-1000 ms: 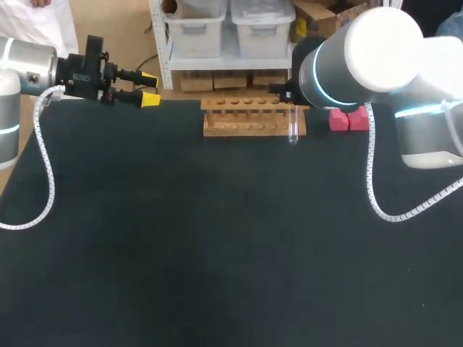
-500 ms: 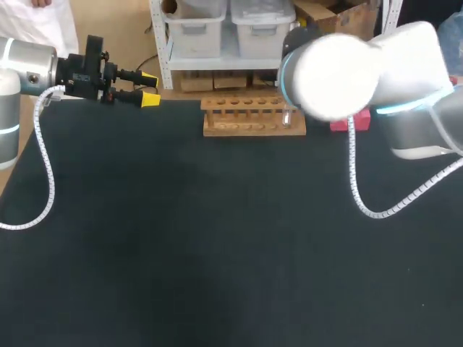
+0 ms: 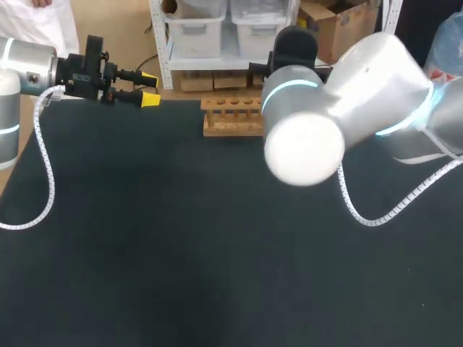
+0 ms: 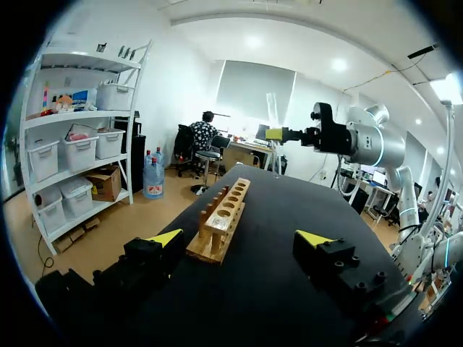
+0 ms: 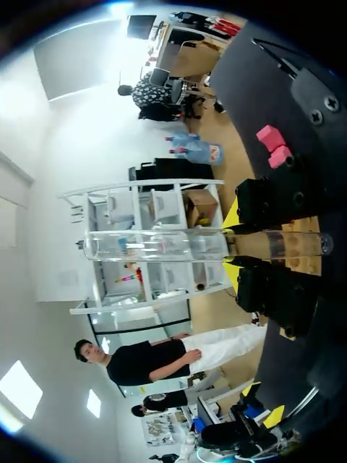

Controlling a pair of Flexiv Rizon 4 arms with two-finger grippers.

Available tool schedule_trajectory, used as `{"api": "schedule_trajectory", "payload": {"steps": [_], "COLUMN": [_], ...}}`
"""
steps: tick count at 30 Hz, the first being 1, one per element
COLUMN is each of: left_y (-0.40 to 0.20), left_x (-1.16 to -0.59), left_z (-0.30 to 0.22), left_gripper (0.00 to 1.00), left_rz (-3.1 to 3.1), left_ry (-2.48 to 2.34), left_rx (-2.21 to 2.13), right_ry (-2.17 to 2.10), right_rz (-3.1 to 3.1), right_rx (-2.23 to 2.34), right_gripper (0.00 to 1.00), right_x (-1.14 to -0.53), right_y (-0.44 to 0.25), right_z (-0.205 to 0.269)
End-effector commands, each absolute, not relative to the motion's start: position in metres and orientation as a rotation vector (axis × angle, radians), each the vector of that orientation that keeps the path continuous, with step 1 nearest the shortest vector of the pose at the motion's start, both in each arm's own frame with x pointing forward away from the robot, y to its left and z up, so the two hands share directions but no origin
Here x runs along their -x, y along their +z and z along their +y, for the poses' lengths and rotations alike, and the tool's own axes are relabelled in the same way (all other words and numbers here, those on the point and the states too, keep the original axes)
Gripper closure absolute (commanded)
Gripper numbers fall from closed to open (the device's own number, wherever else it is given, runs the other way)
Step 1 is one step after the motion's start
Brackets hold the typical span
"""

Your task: Grasp the test tube, adjust it, and insert it.

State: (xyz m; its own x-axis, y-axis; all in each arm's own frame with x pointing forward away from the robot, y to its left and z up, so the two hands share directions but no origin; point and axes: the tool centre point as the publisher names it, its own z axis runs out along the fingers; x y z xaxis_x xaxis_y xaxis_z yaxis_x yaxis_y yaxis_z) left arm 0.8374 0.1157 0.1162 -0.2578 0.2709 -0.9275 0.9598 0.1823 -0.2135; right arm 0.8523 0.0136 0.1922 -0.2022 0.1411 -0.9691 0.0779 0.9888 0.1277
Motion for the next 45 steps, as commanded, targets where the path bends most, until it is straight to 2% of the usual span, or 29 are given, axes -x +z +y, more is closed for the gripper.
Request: {"api": "schedule_trajectory", "payload": {"steps": [1, 45], "left_y": [0.115, 0.115], "left_x": [-0.838, -0.838], "left_z": [0.116, 0.116], "left_gripper": [0.0, 0.0], "left_rz": [1.674, 1.674], "left_ry": [-1.113, -1.113], "left_rx": [-1.182, -1.182], "right_ry": [0.039, 0.112], "right_rz": [1.548, 1.574], "right_rx": [-0.164, -0.075], "right_gripper": [1.0, 1.0], "right_x": [-0.855, -0.908], "right_y": [0.19, 0.147], "right_z": [0.012, 0.013]}}
